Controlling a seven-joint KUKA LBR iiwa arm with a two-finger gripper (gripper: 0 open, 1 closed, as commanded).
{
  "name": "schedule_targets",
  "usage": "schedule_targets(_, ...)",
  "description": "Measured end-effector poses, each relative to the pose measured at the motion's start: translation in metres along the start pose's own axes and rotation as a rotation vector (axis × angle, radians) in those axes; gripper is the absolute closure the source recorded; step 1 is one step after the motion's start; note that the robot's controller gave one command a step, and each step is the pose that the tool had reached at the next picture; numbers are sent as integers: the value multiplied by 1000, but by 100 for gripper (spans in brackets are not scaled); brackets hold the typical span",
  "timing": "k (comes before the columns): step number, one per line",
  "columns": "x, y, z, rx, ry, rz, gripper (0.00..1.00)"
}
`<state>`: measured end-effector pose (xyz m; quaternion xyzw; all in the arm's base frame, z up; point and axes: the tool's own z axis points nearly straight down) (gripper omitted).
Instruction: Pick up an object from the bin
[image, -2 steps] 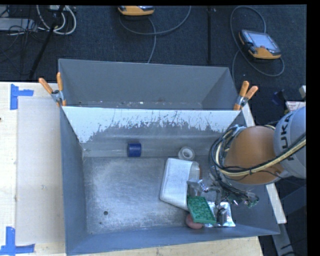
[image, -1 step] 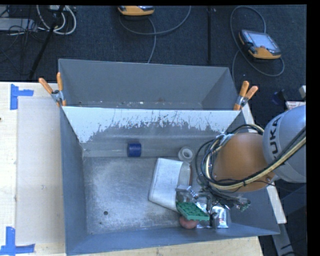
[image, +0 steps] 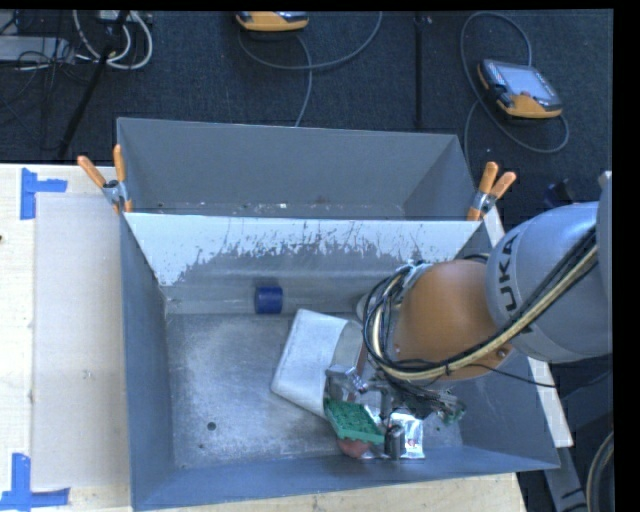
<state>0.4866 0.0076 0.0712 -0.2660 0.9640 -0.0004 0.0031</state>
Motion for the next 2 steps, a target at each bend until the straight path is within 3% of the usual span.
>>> schedule_targets(1, 0, 0, 0, 0, 1, -3, 100)
schedule_targets(2, -9, -10, -145, 1, -1, 0, 100)
